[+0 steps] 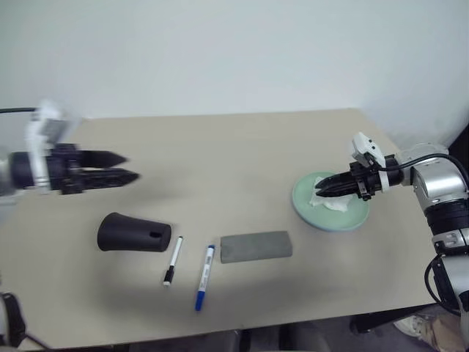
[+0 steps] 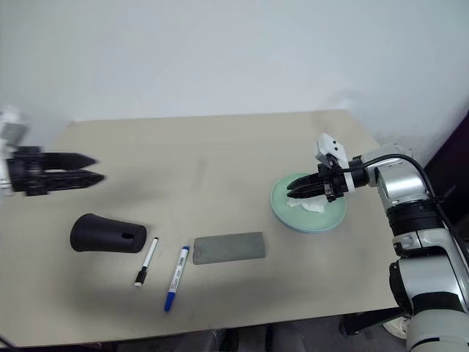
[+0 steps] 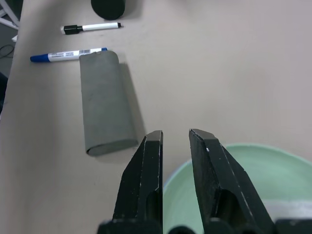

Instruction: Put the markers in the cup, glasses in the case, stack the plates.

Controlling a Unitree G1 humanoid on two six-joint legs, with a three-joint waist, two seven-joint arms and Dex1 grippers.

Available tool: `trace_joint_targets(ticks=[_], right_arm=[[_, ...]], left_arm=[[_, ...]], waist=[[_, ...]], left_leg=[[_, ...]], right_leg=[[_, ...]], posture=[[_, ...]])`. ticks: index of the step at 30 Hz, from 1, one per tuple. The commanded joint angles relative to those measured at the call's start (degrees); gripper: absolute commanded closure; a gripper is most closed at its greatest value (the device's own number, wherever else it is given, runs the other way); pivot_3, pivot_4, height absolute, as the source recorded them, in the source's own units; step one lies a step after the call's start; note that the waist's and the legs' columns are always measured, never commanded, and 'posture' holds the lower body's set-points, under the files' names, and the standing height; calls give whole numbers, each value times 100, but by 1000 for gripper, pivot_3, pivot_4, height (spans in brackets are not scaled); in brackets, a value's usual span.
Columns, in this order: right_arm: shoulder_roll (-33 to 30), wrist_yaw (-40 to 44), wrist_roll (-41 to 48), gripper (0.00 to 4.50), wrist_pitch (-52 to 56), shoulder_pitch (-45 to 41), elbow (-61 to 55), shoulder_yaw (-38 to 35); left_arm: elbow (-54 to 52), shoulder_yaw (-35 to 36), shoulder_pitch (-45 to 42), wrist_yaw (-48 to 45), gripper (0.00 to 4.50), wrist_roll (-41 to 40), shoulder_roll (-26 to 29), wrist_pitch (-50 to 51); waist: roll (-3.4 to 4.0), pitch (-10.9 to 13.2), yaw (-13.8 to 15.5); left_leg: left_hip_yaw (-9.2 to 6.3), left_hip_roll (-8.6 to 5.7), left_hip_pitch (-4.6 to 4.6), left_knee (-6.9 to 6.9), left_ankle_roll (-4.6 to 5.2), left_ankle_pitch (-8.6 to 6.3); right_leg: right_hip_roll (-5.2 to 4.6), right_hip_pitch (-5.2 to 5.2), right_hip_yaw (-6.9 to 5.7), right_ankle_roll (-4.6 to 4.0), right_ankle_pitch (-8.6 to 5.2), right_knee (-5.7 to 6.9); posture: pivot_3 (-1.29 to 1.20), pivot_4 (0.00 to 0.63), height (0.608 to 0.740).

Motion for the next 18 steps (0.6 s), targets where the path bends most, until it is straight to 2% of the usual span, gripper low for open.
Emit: trace_joint_targets(ticks=[1, 7, 11, 18], right_arm=[[-38, 0, 18, 3564, -49, -108, -68, -156], [5, 19, 24, 3564, -16, -134, -72, -132], [5, 52, 29, 3564, 23, -170, -89, -121], [-45, 63, 63, 3564, 116, -117, -221, -157]], left_arm=[[643, 515, 530, -251, 128, -67, 170, -369], [1456, 643, 1095, -12, 128, -57, -191, -923], [1810, 602, 963, 327, 128, -106, -621, -1059], [2331, 453, 458, 722, 128, -48, -1062, -1181]], waist=[[1, 0, 20], [-5, -3, 59], [-5, -4, 79], [-41, -22, 76]], left_leg=[[6, 0, 1, -10, -6, 4], [11, 8, -6, -36, -21, 13], [23, 13, -8, -37, -21, 14], [33, 15, -7, -37, -21, 14]], right_leg=[[-5, -6, 1, -1, 0, 0], [-8, -31, -1, -24, 13, 1], [-12, -40, -2, -26, 14, 0], [-14, -43, -4, -36, 23, 0]], posture=[[0, 0, 735], [0, 0, 735], [0, 0, 735], [0, 0, 735]])
